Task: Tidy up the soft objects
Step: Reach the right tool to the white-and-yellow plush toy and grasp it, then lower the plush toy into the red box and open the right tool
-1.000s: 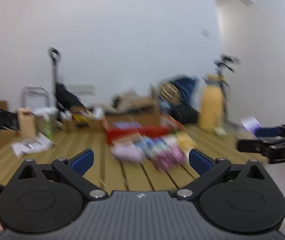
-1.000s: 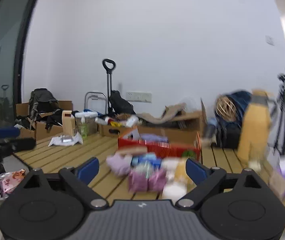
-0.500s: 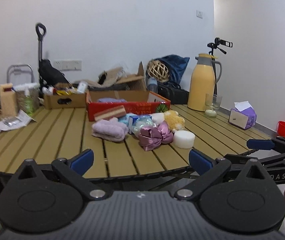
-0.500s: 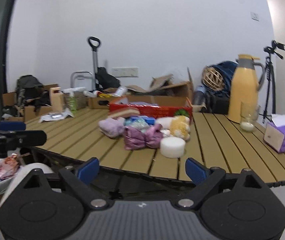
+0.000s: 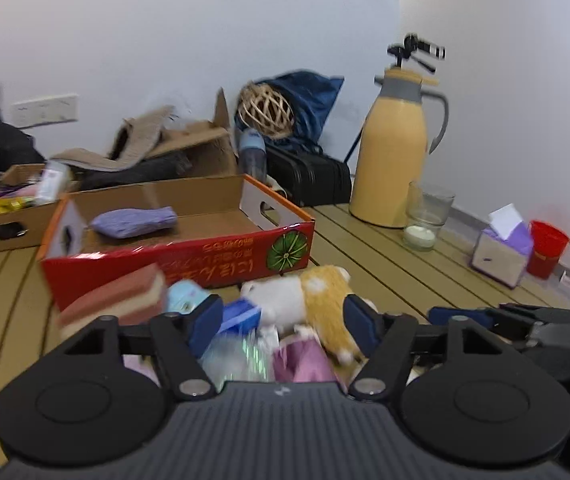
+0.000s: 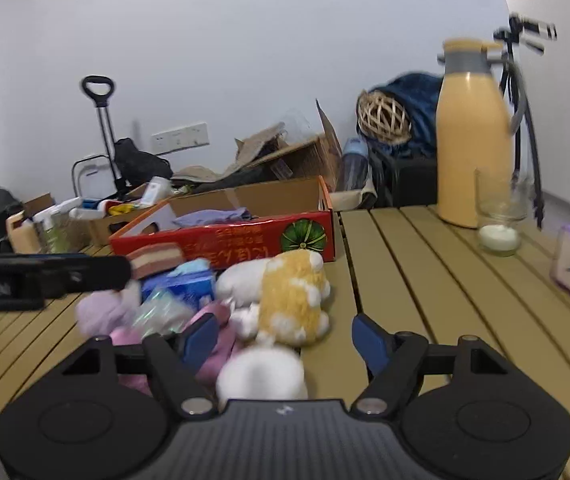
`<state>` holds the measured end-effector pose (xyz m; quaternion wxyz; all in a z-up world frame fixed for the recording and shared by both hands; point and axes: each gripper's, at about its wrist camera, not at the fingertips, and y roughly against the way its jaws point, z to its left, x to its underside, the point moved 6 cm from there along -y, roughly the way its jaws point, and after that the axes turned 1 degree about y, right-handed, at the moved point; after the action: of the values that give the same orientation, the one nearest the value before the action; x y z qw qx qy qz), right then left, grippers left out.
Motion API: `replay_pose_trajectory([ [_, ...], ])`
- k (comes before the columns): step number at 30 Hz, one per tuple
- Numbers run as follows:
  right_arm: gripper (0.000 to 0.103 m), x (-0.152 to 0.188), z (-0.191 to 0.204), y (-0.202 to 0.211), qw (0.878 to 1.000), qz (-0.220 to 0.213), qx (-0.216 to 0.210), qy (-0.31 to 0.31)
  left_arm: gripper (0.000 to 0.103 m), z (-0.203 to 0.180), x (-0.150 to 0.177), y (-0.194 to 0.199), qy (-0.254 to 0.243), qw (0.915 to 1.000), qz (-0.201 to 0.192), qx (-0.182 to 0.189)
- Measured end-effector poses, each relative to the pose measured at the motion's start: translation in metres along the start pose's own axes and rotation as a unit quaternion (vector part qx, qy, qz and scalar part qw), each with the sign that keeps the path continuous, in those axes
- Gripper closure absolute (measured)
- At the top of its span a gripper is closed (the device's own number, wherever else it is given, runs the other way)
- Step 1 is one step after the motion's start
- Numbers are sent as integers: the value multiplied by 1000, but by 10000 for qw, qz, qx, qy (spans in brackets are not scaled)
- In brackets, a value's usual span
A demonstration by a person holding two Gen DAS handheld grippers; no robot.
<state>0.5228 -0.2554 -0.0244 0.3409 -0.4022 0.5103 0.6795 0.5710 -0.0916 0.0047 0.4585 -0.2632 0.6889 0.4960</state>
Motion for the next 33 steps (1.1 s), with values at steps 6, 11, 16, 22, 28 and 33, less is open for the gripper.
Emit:
replay_pose_trajectory([
  [6,55,-11,-12,-82,9985,520,166,98,39,6,-15,-80,30,9976,677,134],
  [11,80,-22,-37,-102,9981,372,263,-406,39,16,-11,-122,528,9888,1346,361],
  [16,76,-18,-44,-106,9980,431,156,-438,41,24,-2,-132,567,9848,1584,442],
  [22,36,-31,-40,-112,9975,474,-156,499,48,50,-8,-132,880,9873,1323,-63],
  [28,60,-36,-31,-142,9929,760,-839,371,43,44,-2,-138,927,9841,1494,239],
  [33,62,-28,-36,-135,9937,705,-838,-254,56,42,0,-137,989,9827,1501,452],
])
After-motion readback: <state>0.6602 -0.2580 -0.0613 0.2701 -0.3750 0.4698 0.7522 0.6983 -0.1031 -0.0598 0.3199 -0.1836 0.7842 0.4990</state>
